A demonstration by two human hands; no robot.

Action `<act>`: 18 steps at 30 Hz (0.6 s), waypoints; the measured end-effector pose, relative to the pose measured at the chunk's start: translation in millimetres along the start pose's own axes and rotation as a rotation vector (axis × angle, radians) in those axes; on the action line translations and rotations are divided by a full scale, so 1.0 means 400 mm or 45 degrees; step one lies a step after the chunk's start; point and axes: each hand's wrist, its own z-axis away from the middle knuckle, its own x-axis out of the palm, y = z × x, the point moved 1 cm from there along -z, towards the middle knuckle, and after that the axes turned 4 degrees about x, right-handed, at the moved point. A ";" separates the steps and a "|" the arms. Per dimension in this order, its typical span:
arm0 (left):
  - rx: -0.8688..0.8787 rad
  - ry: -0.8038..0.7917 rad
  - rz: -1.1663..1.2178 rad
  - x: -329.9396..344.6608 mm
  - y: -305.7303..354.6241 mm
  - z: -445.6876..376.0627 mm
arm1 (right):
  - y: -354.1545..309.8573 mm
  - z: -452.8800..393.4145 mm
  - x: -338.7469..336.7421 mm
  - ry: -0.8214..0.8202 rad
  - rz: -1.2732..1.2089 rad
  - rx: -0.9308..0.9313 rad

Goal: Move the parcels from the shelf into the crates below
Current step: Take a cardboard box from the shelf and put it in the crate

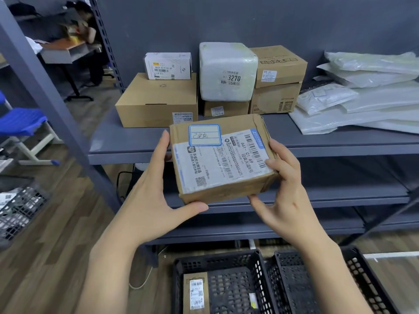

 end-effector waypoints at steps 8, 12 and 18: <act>0.090 -0.104 0.172 -0.050 -0.033 0.013 | 0.004 0.019 -0.032 -0.082 -0.023 0.086; 0.069 -0.095 0.207 -0.028 -0.007 0.006 | -0.001 0.025 -0.038 -0.120 -0.048 0.235; 0.127 -0.146 0.320 0.039 0.035 0.010 | 0.000 0.018 -0.056 -0.101 0.009 0.361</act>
